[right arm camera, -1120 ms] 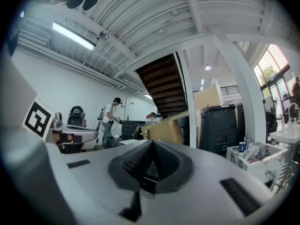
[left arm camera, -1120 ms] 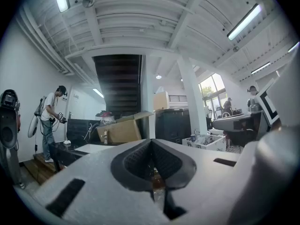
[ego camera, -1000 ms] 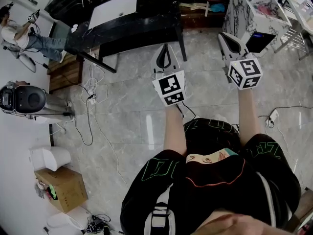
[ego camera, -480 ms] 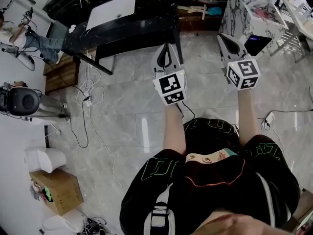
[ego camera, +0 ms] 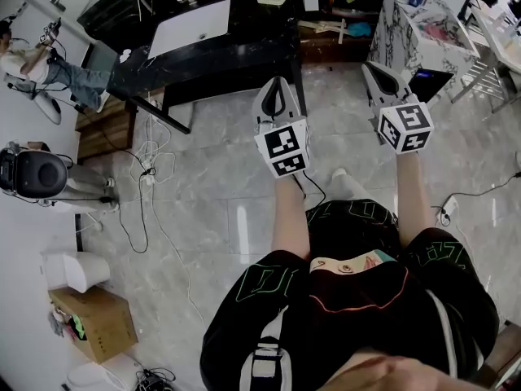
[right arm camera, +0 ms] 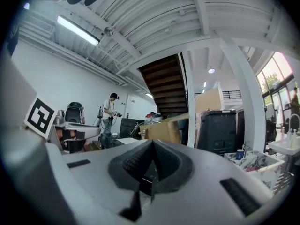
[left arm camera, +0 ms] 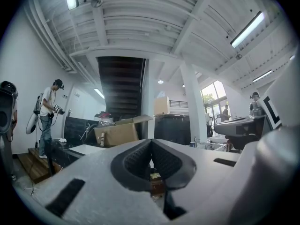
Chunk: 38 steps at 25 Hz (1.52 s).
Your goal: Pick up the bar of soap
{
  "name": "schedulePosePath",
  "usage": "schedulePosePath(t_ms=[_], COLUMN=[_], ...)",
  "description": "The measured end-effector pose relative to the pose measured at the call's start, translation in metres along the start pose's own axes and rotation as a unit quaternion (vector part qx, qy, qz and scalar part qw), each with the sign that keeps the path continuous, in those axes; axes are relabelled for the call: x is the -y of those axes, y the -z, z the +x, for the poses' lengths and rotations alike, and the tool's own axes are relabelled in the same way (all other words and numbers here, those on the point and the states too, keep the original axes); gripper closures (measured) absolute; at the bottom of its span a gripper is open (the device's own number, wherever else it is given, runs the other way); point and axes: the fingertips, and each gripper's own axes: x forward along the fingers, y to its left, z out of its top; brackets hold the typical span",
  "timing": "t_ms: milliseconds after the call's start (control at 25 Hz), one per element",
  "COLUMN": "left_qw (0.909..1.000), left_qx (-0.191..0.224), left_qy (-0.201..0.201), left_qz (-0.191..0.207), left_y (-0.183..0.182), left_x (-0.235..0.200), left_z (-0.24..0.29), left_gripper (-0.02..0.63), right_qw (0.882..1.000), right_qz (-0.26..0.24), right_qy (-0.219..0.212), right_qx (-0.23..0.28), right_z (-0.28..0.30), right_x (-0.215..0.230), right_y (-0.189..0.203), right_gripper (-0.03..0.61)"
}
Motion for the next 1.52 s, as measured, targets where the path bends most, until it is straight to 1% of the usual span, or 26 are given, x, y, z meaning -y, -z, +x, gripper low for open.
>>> schedulePosePath(t_ms=[160,320,400,600,720,960,1120,1280,1400,1520], left_qw=[0.9999,0.9992,0.9991,0.9996,0.9998,0.9986,0.9952,0.9926,0.9912,0.9897], left_qx=[-0.002,-0.008,-0.008,-0.008,-0.019,-0.052,-0.093,-0.114,-0.128,-0.139], left_qy=[0.015,0.039,0.041,0.024,0.008,-0.011,-0.025,-0.029,-0.020,-0.027], left_qz=[0.000,0.005,0.004,0.008,0.005,-0.004,-0.018,-0.028,-0.025,-0.015], left_y=[0.001,0.004,0.004,0.007,0.016,0.042,0.078,0.097,0.107,0.113], left_x=[0.009,0.027,0.023,-0.001,-0.023,-0.053,-0.076,-0.085,-0.085,-0.094], left_z=[0.020,0.042,0.051,0.079,0.099,0.140,0.162,0.192,0.215,0.236], left_gripper=[0.606,0.606,0.606,0.606,0.606,0.606,0.606,0.606,0.606,0.606], right_qw=[1.000,0.999,0.999,0.999,0.999,0.996,0.993,0.989,0.987,0.984], right_qz=[0.005,0.028,0.036,0.045,0.052,0.084,0.102,0.122,0.141,0.162], right_qy=[0.014,0.030,0.029,-0.001,-0.013,-0.031,-0.043,-0.041,-0.033,-0.036], right_qx=[-0.001,0.000,0.000,0.001,-0.002,-0.018,-0.045,-0.069,-0.073,-0.070], right_z=[0.004,0.013,0.026,0.072,0.104,0.168,0.203,0.234,0.256,0.281], right_x=[0.018,0.046,0.050,0.046,0.047,0.060,0.058,0.075,0.094,0.104], right_y=[0.002,0.007,0.011,0.023,0.026,0.043,0.075,0.102,0.112,0.117], right_gripper=[0.572,0.572,0.572,0.572,0.572,0.573,0.572,0.572,0.572,0.572])
